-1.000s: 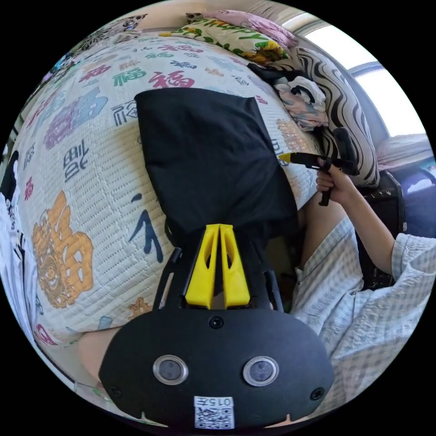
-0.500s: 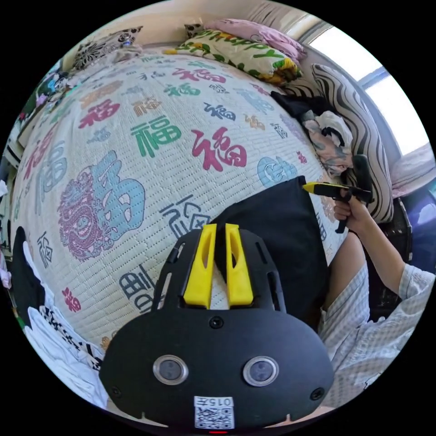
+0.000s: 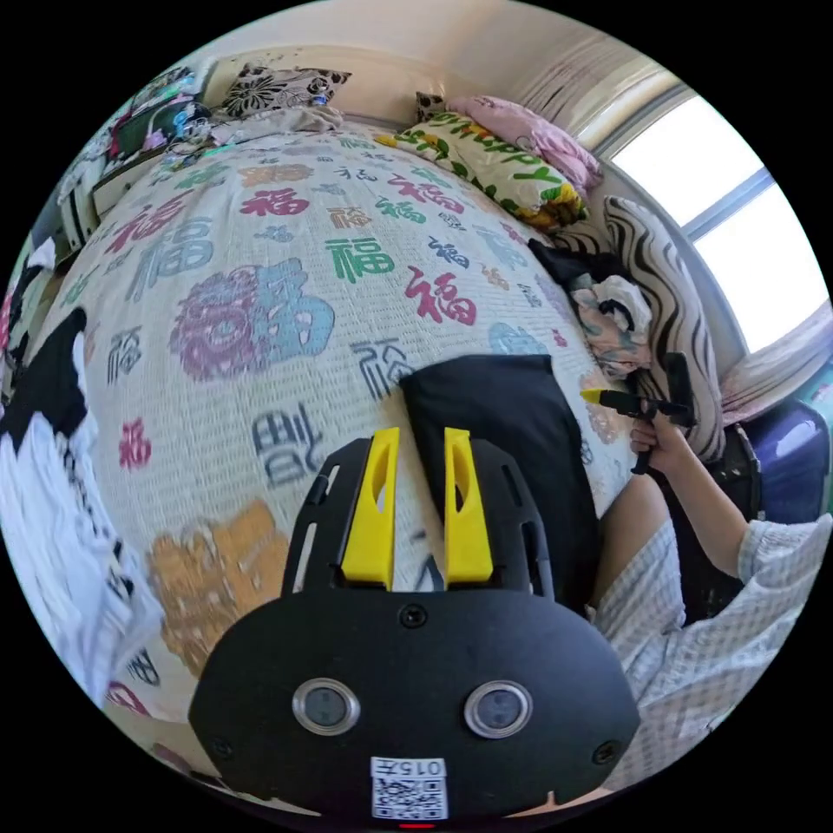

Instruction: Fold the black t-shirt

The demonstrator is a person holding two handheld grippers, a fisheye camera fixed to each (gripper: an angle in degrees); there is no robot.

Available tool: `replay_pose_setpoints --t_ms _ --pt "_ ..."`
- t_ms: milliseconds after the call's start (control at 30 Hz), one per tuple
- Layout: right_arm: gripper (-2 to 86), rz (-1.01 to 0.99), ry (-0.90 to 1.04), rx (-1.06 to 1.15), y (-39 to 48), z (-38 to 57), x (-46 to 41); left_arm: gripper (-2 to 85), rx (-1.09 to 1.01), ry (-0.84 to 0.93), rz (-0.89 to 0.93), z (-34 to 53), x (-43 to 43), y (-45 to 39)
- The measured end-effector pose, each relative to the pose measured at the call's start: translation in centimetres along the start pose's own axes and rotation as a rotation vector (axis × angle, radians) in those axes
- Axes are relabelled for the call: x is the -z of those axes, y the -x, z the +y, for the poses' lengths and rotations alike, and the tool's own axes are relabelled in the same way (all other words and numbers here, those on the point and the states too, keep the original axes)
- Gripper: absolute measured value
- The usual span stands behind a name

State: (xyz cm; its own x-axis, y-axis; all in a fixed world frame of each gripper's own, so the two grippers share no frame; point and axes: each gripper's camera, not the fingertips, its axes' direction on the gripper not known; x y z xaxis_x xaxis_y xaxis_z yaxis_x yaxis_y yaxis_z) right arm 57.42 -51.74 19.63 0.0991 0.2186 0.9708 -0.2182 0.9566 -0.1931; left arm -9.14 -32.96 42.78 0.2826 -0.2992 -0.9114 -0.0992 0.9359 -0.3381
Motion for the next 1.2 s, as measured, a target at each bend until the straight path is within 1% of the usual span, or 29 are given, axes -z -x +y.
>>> replay_pose_setpoints --t_ms 33,133,233,333,400,433,533,567,667,733,800,900,1067,1133,1200 --pt "5.0 -0.011 0.006 -0.005 0.2 1.1 0.2 8.4 0.013 0.005 0.030 2.4 1.0 -0.4" --pt "6.0 -0.011 0.127 0.007 1.5 5.9 -0.8 8.8 0.074 0.030 0.061 8.0 2.0 -1.6" --pt "6.3 0.013 0.181 0.000 2.3 8.7 -2.1 9.0 0.124 0.092 0.074 11.3 1.2 -2.6" --pt "6.4 0.021 0.253 -0.022 2.4 9.6 -4.0 9.1 0.167 0.096 0.103 11.5 0.4 -2.7" --pt "5.7 0.038 0.345 -0.021 2.4 9.8 -6.1 9.1 0.174 0.097 0.107 10.9 -0.2 -2.7" --pt "5.3 0.043 0.352 -0.026 2.4 9.8 -6.5 8.8 0.163 0.137 0.125 10.4 -1.0 -2.8" --pt "2.4 0.029 0.328 -0.064 2.1 10.0 -6.5 6.4 0.141 0.275 0.093 10.0 -3.1 -2.9" --pt "1.7 0.036 0.317 -0.066 2.1 10.2 -6.3 4.4 0.142 0.275 0.094 10.0 -3.2 -2.8" --pt "0.6 0.049 0.290 -0.066 2.4 10.7 -6.0 1.7 0.160 0.229 0.098 9.9 -2.2 -2.5" --pt "0.4 0.077 0.292 -0.056 2.8 10.8 -6.1 1.2 0.143 0.225 0.067 9.8 -2.0 -2.8" --pt "0.3 0.145 0.310 -0.036 3.4 10.9 -7.0 1.0 0.134 0.234 0.031 9.7 -2.3 -3.1" --pt "0.5 0.189 0.312 -0.043 3.7 10.9 -8.1 1.2 0.165 0.244 0.011 9.4 -3.0 -2.7" --pt "2.3 0.123 0.269 -0.098 2.9 11.6 -7.8 2.7 0.233 0.234 0.075 9.3 -2.6 -1.6" --pt "3.9 0.108 0.236 -0.107 2.9 12.1 -7.3 3.7 0.242 0.222 0.071 9.3 -2.0 -1.7" --pt "3.8 0.089 0.132 -0.116 3.2 12.7 -5.5 5.1 0.272 0.191 0.043 9.5 -0.8 -1.7"
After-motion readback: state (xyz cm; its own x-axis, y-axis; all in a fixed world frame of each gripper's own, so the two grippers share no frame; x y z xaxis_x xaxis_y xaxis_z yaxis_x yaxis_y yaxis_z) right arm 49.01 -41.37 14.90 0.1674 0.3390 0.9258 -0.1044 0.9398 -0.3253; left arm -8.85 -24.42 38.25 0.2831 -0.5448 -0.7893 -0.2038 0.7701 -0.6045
